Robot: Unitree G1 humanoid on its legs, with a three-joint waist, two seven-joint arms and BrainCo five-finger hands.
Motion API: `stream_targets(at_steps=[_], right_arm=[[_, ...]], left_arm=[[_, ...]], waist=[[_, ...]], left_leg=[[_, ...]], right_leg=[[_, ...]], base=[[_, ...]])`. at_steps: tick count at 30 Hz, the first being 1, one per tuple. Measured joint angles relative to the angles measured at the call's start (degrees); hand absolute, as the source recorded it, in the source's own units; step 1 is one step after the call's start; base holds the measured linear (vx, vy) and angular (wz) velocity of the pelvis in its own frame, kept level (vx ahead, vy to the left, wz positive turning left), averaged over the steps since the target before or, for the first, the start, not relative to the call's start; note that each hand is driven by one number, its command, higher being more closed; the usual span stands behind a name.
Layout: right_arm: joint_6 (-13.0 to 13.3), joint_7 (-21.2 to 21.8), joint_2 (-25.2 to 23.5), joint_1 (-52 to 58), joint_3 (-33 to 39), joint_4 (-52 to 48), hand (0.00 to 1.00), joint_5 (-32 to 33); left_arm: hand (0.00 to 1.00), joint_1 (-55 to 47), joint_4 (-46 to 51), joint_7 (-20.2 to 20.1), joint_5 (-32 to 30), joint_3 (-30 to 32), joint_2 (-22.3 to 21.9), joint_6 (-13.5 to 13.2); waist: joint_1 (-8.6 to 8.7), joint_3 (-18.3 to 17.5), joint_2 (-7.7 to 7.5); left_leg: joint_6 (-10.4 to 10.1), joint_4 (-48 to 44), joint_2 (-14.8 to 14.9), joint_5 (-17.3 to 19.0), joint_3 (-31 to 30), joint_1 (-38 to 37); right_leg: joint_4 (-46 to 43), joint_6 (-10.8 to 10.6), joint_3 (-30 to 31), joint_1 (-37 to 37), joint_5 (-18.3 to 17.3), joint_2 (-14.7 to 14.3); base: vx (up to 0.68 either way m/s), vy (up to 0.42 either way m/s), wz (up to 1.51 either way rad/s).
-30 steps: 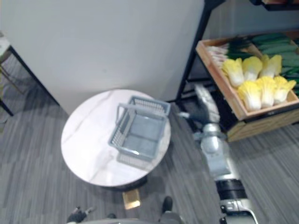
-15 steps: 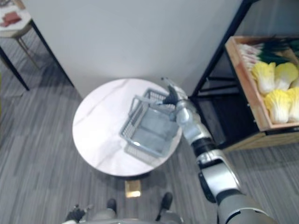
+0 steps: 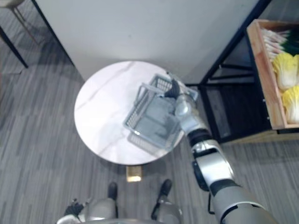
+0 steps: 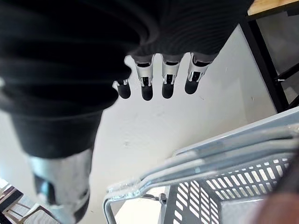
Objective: Pick vegetable in the basket
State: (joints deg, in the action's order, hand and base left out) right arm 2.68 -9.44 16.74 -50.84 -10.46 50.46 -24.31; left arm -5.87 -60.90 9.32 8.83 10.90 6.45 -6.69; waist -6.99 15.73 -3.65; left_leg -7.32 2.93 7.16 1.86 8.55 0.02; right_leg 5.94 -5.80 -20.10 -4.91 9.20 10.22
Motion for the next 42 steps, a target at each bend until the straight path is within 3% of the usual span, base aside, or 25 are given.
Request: stream_targets(at_steps=[12, 22, 29, 42], right_arm=[[-0.09, 0.02, 0.29, -3.12, 1.06, 4.41, 0.00, -0.18], [0.03, -0.01, 0.85, -4.30, 0.80, 4.47, 0.00, -0.89], [0.55, 0.24, 2.55, -5.07, -1.83, 4.27, 0.00, -4.96], [0.47, 0.15, 4.62, -5.35, -1.83, 5.13, 0.00, -5.14]], left_arm=[[0.00, 0.90, 0.16, 1.04, 1.43, -1.01, 0.14, -0.66], [0.00, 1.24, 0.01, 1.29, 2.38, -1.01, 0.41, -0.96], [0.00, 1.45, -0.02, 1.44, 4.47, -1.03, 0.41, -0.95], [0.00, 1.75, -0.04, 1.44, 4.50, -1.50, 0.47, -1.54]], waist=[[-1.16, 3.00, -0.04], [-1.15, 5.19, -0.09], [-1.15, 5.88, 0.03], [-1.19, 6.67, 0.25]], left_leg=[[0.36, -0.16, -0.61, -0.26, -1.65, 1.88], [0.59, -0.76, -1.59, -0.41, -2.78, 3.06], [0.62, -1.09, -1.61, -0.43, -2.70, 3.99], [0.62, -1.10, -1.65, -0.43, -2.71, 4.06]], right_leg=[[-0.07, -0.07, -1.26, -1.04, 0.07, 0.72], [-1.16, -0.13, -1.52, -1.93, 0.12, 1.92], [-1.41, -0.13, -1.18, -3.00, 0.12, 1.93], [-1.48, -0.13, -1.16, -3.11, 0.12, 1.98]], base=[[0.00, 0.002, 0.06], [0.00, 0.006, 0.04], [-0.01, -0.002, -0.02], [0.00, 0.000, 0.00]])
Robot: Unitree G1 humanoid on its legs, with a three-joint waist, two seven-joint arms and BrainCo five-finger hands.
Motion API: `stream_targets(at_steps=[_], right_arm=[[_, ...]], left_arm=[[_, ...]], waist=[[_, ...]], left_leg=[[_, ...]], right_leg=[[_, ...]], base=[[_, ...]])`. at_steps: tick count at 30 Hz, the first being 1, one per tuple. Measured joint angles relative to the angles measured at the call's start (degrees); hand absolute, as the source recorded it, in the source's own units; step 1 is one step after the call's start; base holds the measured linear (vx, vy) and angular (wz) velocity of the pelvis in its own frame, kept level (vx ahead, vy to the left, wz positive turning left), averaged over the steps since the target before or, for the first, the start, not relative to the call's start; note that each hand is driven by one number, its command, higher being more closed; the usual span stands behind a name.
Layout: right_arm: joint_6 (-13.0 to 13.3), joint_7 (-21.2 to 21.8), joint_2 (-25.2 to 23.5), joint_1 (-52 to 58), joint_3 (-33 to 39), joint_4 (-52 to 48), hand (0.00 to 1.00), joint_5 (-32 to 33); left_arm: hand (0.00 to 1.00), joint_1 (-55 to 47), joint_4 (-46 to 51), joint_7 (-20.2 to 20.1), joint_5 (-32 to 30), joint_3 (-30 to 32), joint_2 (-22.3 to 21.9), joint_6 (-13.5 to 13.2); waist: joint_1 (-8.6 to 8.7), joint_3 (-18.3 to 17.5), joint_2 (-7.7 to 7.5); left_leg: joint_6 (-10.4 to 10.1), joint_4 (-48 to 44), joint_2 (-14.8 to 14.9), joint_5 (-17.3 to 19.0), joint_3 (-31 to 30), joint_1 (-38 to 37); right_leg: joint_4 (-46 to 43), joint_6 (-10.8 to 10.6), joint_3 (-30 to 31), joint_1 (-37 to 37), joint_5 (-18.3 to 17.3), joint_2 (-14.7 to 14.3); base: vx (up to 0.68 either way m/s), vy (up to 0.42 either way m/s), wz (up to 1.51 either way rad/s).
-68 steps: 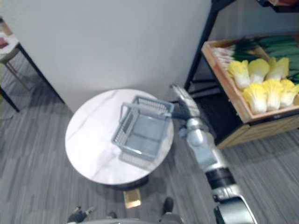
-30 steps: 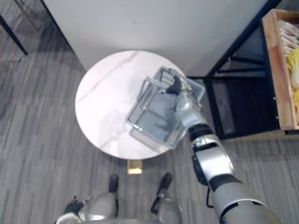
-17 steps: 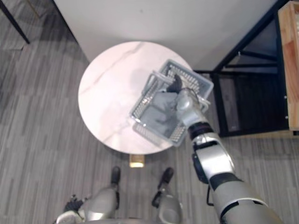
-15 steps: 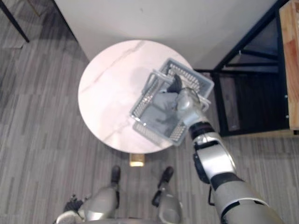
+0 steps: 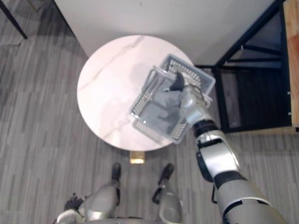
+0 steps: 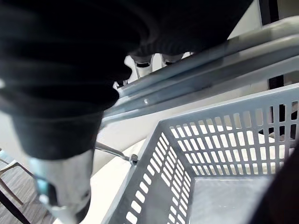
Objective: Pick vegetable in the basket
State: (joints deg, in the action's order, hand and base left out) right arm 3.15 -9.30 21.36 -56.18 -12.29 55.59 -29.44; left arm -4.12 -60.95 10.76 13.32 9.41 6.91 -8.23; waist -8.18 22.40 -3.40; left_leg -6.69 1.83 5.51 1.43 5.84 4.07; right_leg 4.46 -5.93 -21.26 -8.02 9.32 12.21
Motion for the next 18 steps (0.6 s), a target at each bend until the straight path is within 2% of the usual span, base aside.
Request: stream_targets(at_steps=[7, 8, 18], right_arm=[[-0.02, -0.08, 2.20, -0.44, 0.64, 1.90, 0.00, -2.05], [-0.02, -0.09, 2.55, -0.50, 0.74, 1.93, 1.00, -2.06], [-0.15, -0.14, 2.71, -2.15, 2.80, 3.85, 1.00, -2.15]], left_arm=[[0.00, 0.12, -0.04, -0.18, 0.01, -0.25, -0.07, 0.00], [0.00, 0.12, -0.05, -0.31, 0.01, -0.59, -0.05, -0.02], [0.00, 0.39, -0.07, -0.41, 0.08, -1.59, -0.20, -0.02]], waist=[[0.01, 0.38, 0.59], [0.04, 0.51, 0.81], [0.04, 1.10, 1.84]], left_leg=[[0.06, -0.11, -0.09, -0.04, 0.01, 0.73], [0.06, -0.11, -0.19, -0.04, 0.01, 0.73], [0.06, -0.10, -0.28, -0.04, 0.00, 0.78]], right_leg=[[-0.02, 0.28, 0.11, -0.79, 0.22, 0.08], [-0.02, 0.28, 0.15, -0.79, 0.23, 0.18], [-0.01, 0.24, 0.26, -0.88, 0.25, 0.23]], base=[[0.00, 0.000, 0.00], [0.00, 0.000, 0.00], [0.00, 0.000, 0.00]])
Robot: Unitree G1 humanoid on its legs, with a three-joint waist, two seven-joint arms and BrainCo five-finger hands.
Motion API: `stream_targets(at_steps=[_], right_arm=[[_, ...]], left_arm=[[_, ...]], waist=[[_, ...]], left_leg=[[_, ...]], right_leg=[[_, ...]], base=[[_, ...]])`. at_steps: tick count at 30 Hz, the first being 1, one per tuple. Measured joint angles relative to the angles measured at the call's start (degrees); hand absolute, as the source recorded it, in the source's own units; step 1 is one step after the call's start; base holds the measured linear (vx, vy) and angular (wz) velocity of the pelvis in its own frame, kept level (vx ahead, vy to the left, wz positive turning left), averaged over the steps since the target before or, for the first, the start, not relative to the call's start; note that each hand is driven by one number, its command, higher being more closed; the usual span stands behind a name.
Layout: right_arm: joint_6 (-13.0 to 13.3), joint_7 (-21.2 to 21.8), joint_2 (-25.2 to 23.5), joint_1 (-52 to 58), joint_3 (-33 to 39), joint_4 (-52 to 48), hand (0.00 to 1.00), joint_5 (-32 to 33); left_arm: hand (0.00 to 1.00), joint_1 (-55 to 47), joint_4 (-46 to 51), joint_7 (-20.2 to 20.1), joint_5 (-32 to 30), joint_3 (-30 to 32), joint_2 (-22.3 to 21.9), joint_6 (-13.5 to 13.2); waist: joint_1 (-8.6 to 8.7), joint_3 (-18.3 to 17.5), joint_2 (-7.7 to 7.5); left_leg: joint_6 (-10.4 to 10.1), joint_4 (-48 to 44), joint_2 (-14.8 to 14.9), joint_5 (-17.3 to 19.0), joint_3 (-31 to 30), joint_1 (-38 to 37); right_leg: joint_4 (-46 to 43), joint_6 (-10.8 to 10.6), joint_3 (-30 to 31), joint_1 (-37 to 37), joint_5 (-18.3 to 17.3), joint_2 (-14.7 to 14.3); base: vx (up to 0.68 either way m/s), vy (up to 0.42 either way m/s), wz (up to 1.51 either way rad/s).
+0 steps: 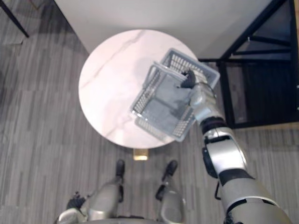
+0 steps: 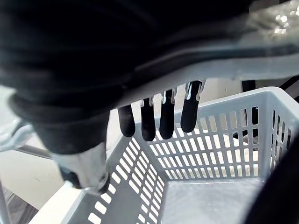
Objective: Pick vegetable in the basket
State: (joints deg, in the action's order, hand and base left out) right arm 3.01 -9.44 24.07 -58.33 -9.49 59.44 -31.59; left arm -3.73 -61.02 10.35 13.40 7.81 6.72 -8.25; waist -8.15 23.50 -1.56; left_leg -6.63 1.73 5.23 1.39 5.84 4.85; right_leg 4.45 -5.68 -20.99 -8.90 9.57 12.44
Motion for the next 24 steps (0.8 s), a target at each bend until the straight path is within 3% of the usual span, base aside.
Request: stream_targets(at_steps=[8, 15, 21, 24], right_arm=[[-0.37, 0.17, 0.00, 0.01, -2.62, -0.02, 1.00, -2.32], [-0.80, 3.32, -1.57, 0.12, -10.62, -0.49, 1.00, -4.58], [1.17, 7.60, -2.99, 1.76, -21.16, -9.10, 1.00, -4.68], [2.65, 9.29, -2.70, 3.44, -25.56, -14.98, 1.00, -4.59]], left_arm=[[0.00, 0.06, 0.02, 0.03, -0.02, -0.78, 0.20, 0.00], [0.00, 0.06, 0.09, -0.26, -0.61, -0.62, 0.30, 0.11], [0.00, 0.05, 0.23, -0.67, -1.16, 2.20, 0.55, 1.39], [0.00, -0.30, 0.12, -0.72, -1.27, 3.40, 0.72, 1.93]], waist=[[-0.05, -0.02, -0.02], [-0.44, -0.29, -0.42], [-0.39, -2.05, -2.70], [0.00, -5.11, -4.11]], left_leg=[[0.06, -0.28, -0.01, -0.04, -0.41, -0.21], [0.05, -0.32, 0.03, -0.04, -1.77, -2.20], [0.03, -0.26, 0.21, -0.04, -1.62, -3.39], [0.01, -0.10, 0.54, 0.00, -0.98, -3.77]], right_leg=[[0.02, -0.04, -0.41, 0.65, 0.02, 0.05], [1.18, -0.30, -1.29, 4.03, 0.19, -0.11], [1.56, -0.49, -1.00, 5.26, 0.32, -0.34], [1.59, -0.49, 0.13, 5.16, 0.32, -0.61]], base=[[0.00, 0.000, 0.02], [-0.01, -0.004, 0.08], [0.00, 0.000, 0.00], [0.01, 0.002, -0.09]])
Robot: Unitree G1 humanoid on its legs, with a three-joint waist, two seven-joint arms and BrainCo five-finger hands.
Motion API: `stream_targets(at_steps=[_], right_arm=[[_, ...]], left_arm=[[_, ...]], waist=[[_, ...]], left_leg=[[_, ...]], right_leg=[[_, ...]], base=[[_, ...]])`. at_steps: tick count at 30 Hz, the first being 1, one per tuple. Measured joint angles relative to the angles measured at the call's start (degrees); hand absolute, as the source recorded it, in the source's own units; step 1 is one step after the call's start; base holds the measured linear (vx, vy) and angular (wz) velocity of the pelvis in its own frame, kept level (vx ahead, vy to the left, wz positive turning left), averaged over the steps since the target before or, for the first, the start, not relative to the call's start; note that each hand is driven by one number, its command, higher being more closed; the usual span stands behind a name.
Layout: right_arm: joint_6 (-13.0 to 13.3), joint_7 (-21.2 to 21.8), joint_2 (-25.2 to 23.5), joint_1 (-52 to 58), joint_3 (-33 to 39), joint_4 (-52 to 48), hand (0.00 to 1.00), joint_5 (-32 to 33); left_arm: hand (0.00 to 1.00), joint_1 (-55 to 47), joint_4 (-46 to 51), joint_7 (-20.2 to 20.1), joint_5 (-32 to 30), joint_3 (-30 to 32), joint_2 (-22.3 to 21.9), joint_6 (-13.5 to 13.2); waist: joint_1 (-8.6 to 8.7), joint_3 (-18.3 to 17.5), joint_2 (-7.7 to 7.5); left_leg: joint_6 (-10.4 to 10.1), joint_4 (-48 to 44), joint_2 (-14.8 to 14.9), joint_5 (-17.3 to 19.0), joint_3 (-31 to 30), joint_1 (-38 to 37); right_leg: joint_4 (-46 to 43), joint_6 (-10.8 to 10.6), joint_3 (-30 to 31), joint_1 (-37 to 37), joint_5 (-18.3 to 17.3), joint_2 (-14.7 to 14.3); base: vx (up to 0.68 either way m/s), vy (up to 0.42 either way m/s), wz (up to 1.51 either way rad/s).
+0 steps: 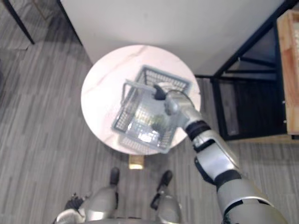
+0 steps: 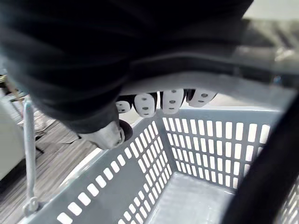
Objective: Pick vegetable in the basket
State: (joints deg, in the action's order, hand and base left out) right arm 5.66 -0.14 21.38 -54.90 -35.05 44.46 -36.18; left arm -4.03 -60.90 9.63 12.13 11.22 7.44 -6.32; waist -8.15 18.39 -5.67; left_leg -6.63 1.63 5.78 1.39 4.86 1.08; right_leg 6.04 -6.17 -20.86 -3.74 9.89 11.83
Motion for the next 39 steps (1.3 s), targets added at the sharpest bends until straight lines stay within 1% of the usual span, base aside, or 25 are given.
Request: stream_targets(at_steps=[1, 2, 3, 6, 8, 10, 13, 16, 18, 19, 20, 21, 22, 24, 26, 27, 28, 31, 33, 34, 35, 36, 37, 38, 39], right_arm=[[0.95, 0.59, 0.48, 0.59, -1.76, -3.47, 1.00, 0.05], [1.46, 0.81, 0.84, 1.08, -2.35, -5.36, 1.00, 0.06], [2.69, 1.08, 2.03, 2.49, -3.05, -9.15, 1.00, 0.22], [5.24, 2.16, 5.87, 7.59, -4.23, -18.04, 1.00, 1.64], [6.35, 2.94, 8.14, 11.18, -5.18, -22.44, 1.00, 3.05], [7.62, 4.07, 11.71, 16.77, -6.16, -27.70, 1.00, 4.58], [8.01, 5.30, 16.55, 24.40, -6.09, -31.16, 1.00, 5.30], [8.65, 6.95, 19.95, 31.94, -4.88, -31.41, 1.00, 5.17], [8.72, 7.08, 22.56, 39.44, -1.02, -31.24, 1.00, 4.83], [8.71, 6.94, 22.88, 41.03, 0.46, -31.13, 1.00, 4.70], [8.73, 6.59, 23.09, 44.16, 3.60, -30.94, 1.00, 4.58], [8.74, 6.06, 23.16, 46.34, 6.12, -30.85, 1.00, 3.83], [8.76, 4.51, 23.17, 49.40, 9.95, -30.50, 1.00, 2.03], [8.78, 3.62, 23.25, 51.74, 12.84, -30.38, 1.00, -0.22], [8.78, 0.93, 23.20, 57.76, 19.28, -29.75, 1.00, -4.41], [8.76, -0.09, 23.15, 59.75, 21.27, -29.22, 1.00, -5.11], [8.74, -1.62, 22.97, 62.90, 24.20, -27.93, 1.00, -6.70], [8.50, -3.91, 22.39, 65.65, 27.66, -25.53, 1.00, -8.90], [7.62, -6.14, 22.33, 66.35, 29.54, -23.00, 1.00, -11.23], [7.19, -6.40, 22.31, 66.33, 29.53, -22.40, 1.00, -11.37], [6.72, -6.82, 22.12, 66.41, 29.53, -21.16, 1.00, -12.73], [6.09, -6.87, 21.83, 66.40, 29.67, -20.48, 1.00, -13.51], [5.15, -7.19, 20.82, 65.77, 30.63, -18.80, 1.00, -13.63], [4.90, -7.20, 20.53, 65.17, 30.95, -18.22, 1.00, -13.63], [4.86, -7.52, 20.46, 64.87, 31.29, -17.28, 1.00, -13.61]], left_arm=[[0.00, -0.17, 0.03, -0.04, -0.57, 0.50, 0.08, 0.29], [0.00, -0.20, -0.06, -0.06, -1.53, 0.75, 0.18, 0.39], [0.00, -0.34, -0.07, -0.14, -2.25, 1.16, 0.32, 0.67], [0.00, -1.06, -0.16, -0.72, -4.24, 2.18, 0.44, 0.95], [0.00, -2.02, -0.15, -0.97, -4.75, 2.19, 0.67, 1.45], [0.00, -3.35, -0.56, -1.06, -6.23, 2.13, 0.61, 1.55], [0.00, -4.27, -0.68, -1.21, -6.81, 1.62, 0.62, 1.63], [0.00, -4.86, -0.77, -1.34, -8.35, 0.77, 0.67, 1.78], [0.00, -5.01, -0.83, -1.57, -8.57, -0.43, 0.73, 1.89], [0.00, -5.17, -0.86, -1.63, -8.59, -0.73, 0.73, 1.88], [0.00, -5.39, -1.61, -2.02, -8.63, -1.20, 0.71, 1.90], [0.00, -5.40, -2.32, -2.18, -8.69, -1.72, 0.71, 1.91], [0.00, -5.44, -2.70, -2.37, -8.77, -2.36, 0.68, 1.92], [0.00, -5.47, -2.82, -2.55, -8.89, -2.76, 0.65, 1.91], [0.00, -5.46, -2.84, -2.64, -8.90, -3.68, 0.62, 1.84], [0.00, -5.64, -2.85, -2.65, -8.90, -4.27, 0.68, 1.84], [0.00, -5.77, -2.82, -2.60, -8.95, -4.80, 0.91, 1.83], [0.00, -5.85, -2.82, -2.41, -9.63, -6.06, 1.37, 1.75], [0.00, -6.12, -2.88, -1.67, -10.86, -7.44, 1.98, 1.33], [0.00, -6.13, -2.88, -1.50, -11.01, -7.54, 2.13, 1.32], [0.00, -6.47, -2.86, -1.29, -11.18, -7.49, 2.45, 1.32], [0.00, -6.90, -2.87, -1.14, -11.22, -7.48, 2.53, 1.34], [0.00, -7.06, -2.80, -1.09, -11.23, -7.56, 1.69, 1.30], [0.00, -6.98, -2.73, -1.09, -11.24, -7.60, 1.36, 1.26], [0.00, -6.97, -2.40, -1.07, -11.21, -7.44, 1.69, 1.22]], waist=[[0.01, -1.13, -0.62], [0.10, -1.79, -0.88], [0.17, -2.78, -1.17], [0.61, -5.32, -1.58], [1.77, -6.81, -1.68], [3.03, -8.31, -1.64], [3.68, -9.77, -1.50], [4.76, -10.78, -1.07], [5.39, -11.11, -0.41], [5.74, -11.18, -0.25], [6.83, -11.49, 0.30], [7.25, -11.72, 0.70], [7.94, -12.31, 1.46], [8.25, -12.68, 1.99], [9.47, -13.54, 2.62], [9.77, -13.60, 2.73], [10.16, -13.59, 2.64], [11.37, -13.37, 2.00], [11.57, -13.34, 1.47], [11.69, -13.23, 1.20], [12.44, -13.15, 0.59], [12.50, -13.18, 0.83], [12.61, -13.41, 3.52], [12.60, -13.50, 4.62], [12.68, -13.27, 4.52]], left_leg=[[0.01, 0.06, 0.14, 0.06, 0.93, -0.44], [0.03, 0.06, 0.21, 0.15, 1.07, -0.59], [0.03, 0.09, 0.33, 0.31, 1.62, -1.11], [0.06, 0.08, 0.61, 0.88, 3.61, -2.40], [-0.03, 0.05, 0.85, 1.09, 4.29, -2.98], [-0.45, -0.07, 1.24, 1.47, 5.64, -4.04], [-0.65, -0.93, 1.75, 2.19, 6.95, -4.60], [-0.99, -0.96, 2.06, 2.49, 8.51, -5.65], [-1.18, -1.11, 2.17, 2.97, 10.38, -6.64], [-1.19, -1.25, 2.16, 3.10, 10.76, -6.72], [-1.16, -1.43, 2.17, 3.31, 11.28, -6.99], [-1.15, -1.46, 2.20, 3.61, 12.09, -7.45], [-1.30, -1.95, 2.36, 4.33, 13.23, -7.73], [-1.41, -1.93, 2.41, 4.67, 13.89, -8.41], [-1.41, -1.89, 2.39, 5.05, 14.36, -9.39], [-1.38, -1.89, 2.37, 5.16, 14.67, -9.54], [-1.36, -1.92, 2.29, 5.43, 15.20, -10.27], [-1.21, -2.40, 1.67, 6.03, 16.50, -10.17], [-0.43, -5.15, 0.95, 8.24, 20.45, -8.37], [-0.20, -6.34, 0.88, 8.94, 21.58, -8.15], [0.63, -9.20, 0.56, 10.20, 23.83, -7.99], [1.28, -9.88, 1.69, 10.56, 26.05, -8.26], [1.37, -9.75, 4.43, 10.35, 28.45, -8.39], [1.33, -10.18, 5.80, 10.33, 29.54, -8.36], [1.32, -11.25, 7.29, 10.33, 31.22, -8.91]], right_leg=[[0.00, 0.00, 1.15, -0.02, 0.00, -0.15], [0.00, 0.00, 1.48, -0.09, 0.00, -0.24], [0.00, 0.00, 2.24, 0.01, 0.00, -0.37], [-0.01, -0.01, 4.35, 0.08, 0.00, -0.77], [-0.01, -0.05, 5.29, 0.08, 0.02, -1.08], [-0.02, -0.08, 6.69, 0.25, 0.03, -1.63], [-0.01, -0.12, 8.06, 0.33, 0.01, -2.17], [-0.02, -0.13, 9.64, 0.38, 0.00, -2.64], [-0.01, -0.20, 11.49, 0.19, 0.05, -2.99], [-0.02, -0.23, 11.93, 0.08, 0.07, -3.02], [-0.02, -0.29, 12.33, 0.11, 0.11, -3.06], [-0.02, -0.33, 13.19, 0.13, 0.14, -3.24], [-0.02, -0.39, 14.27, 0.14, 0.17, -3.49], [-0.02, -0.43, 14.87, 0.32, 0.15, -3.69], [-0.03, -0.47, 15.21, 0.68, 0.10, -3.75], [-0.07, -0.47, 15.35, 0.95, 0.11, -3.77], [-1.01, -0.66, 16.03, 0.88, -0.06, -3.79], [-3.88, -1.12, 17.71, -1.28, -0.83, -3.32], [-5.39, -2.75, 22.26, -4.97, 0.21, -2.84], [-5.19, -3.09, 23.21, -5.37, 0.43, -2.73], [-4.34, -4.10, 24.26, -5.36, 0.24, -2.58], [-3.32, -4.22, 21.77, -5.08, -3.20, -2.27], [-6.76, -0.77, 13.73, -6.37, -8.07, -2.53], [-11.85, 2.16, 10.13, -7.82, -8.34, -2.39], [-22.97, 5.79, 4.51, -9.31, -10.42, -0.88]], base=[[0.00, -0.003, -0.20], [-0.01, -0.005, -0.26], [-0.02, -0.004, -0.29], [-0.03, -0.008, -0.31], [-0.04, -0.016, -0.28], [-0.03, -0.028, -0.30], [-0.03, -0.026, -0.27], [-0.02, -0.019, -0.29], [-0.02, -0.010, -0.40], [-0.02, -0.006, -0.32], [-0.01, -0.003, -0.29], [-0.03, -0.002, -0.42], [-0.02, -0.001, -0.43], [-0.01, -0.002, -0.26], [0.02, 0.004, -0.10], [0.01, 0.013, -0.17], [-0.01, 0.015, -0.16], [-0.02, 0.037, -0.29], [-0.08, 0.056, -0.84], [-0.10, 0.050, -0.85], [-0.09, 0.044, -0.76], [-0.10, 0.043, -0.95], [-0.04, 0.034, -0.83], [0.02, 0.043, -0.92], [0.14, 0.031, -0.85]])
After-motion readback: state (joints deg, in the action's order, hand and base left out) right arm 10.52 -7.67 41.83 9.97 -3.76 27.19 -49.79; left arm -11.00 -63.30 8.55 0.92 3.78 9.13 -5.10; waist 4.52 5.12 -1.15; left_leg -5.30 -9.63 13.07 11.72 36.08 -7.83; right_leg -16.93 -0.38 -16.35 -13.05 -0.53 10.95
